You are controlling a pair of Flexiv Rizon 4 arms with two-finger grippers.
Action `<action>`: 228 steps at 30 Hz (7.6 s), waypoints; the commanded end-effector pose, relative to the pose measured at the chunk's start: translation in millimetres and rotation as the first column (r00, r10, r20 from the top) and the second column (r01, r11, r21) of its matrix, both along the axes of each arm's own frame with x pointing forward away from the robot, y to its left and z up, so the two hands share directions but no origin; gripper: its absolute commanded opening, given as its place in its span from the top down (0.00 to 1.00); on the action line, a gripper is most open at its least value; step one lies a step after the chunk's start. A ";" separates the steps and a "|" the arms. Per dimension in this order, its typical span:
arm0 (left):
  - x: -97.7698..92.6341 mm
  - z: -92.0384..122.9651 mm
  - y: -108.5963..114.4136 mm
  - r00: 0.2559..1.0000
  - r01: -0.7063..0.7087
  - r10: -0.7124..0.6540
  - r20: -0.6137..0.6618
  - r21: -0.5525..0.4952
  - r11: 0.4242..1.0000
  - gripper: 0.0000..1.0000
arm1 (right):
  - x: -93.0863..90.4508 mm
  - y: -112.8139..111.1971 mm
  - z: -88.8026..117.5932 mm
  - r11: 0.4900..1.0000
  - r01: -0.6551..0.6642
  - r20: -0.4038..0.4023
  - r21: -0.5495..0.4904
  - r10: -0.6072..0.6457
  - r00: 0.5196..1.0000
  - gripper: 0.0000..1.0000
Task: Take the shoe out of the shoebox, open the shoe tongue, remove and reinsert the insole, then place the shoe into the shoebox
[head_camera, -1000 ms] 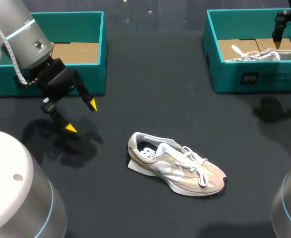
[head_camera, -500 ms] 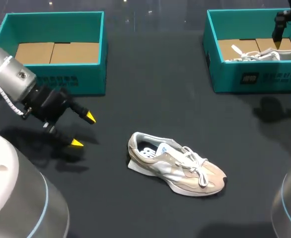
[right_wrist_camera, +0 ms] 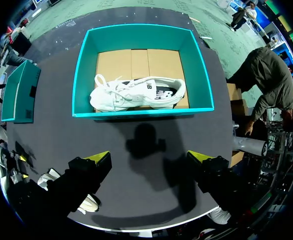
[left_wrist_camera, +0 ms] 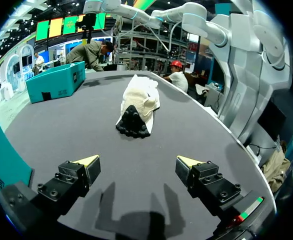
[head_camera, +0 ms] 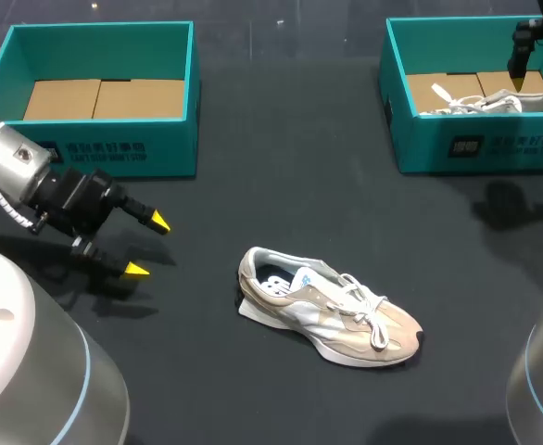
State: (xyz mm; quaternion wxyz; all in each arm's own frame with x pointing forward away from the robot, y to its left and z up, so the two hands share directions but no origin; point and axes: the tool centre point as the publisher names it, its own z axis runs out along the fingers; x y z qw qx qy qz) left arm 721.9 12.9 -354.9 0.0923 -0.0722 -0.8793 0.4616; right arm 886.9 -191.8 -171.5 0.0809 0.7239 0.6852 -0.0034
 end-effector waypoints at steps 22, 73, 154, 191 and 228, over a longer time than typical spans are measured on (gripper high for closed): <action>-25.9 -37.4 13.0 0.983 -0.179 0.183 0.001 -0.226 0.958 0.00 | -0.4 0.0 -0.4 1.000 0.000 0.001 -0.001 0.000 1.000 0.00; -4.0 -48.0 -126.4 0.985 0.153 -0.169 -0.038 -0.265 0.952 0.00 | -0.4 0.0 -0.4 1.000 0.000 0.001 -0.001 0.000 1.000 0.00; -45.1 -52.4 -172.2 0.998 -0.001 -0.017 -0.057 -0.309 0.951 1.00 | -0.4 0.0 -0.4 1.000 0.000 0.001 -0.001 0.000 1.000 0.00; -42.1 -59.1 -155.0 0.984 -0.180 0.169 -0.062 -0.318 0.931 1.00 | -0.4 0.0 -0.4 1.000 0.000 0.001 -0.001 0.000 1.000 0.00; -41.2 -59.8 -157.0 0.988 -0.151 0.133 -0.079 -0.326 0.933 1.00 | -32.1 59.6 10.7 0.991 0.126 -0.053 -0.045 -0.128 0.990 0.00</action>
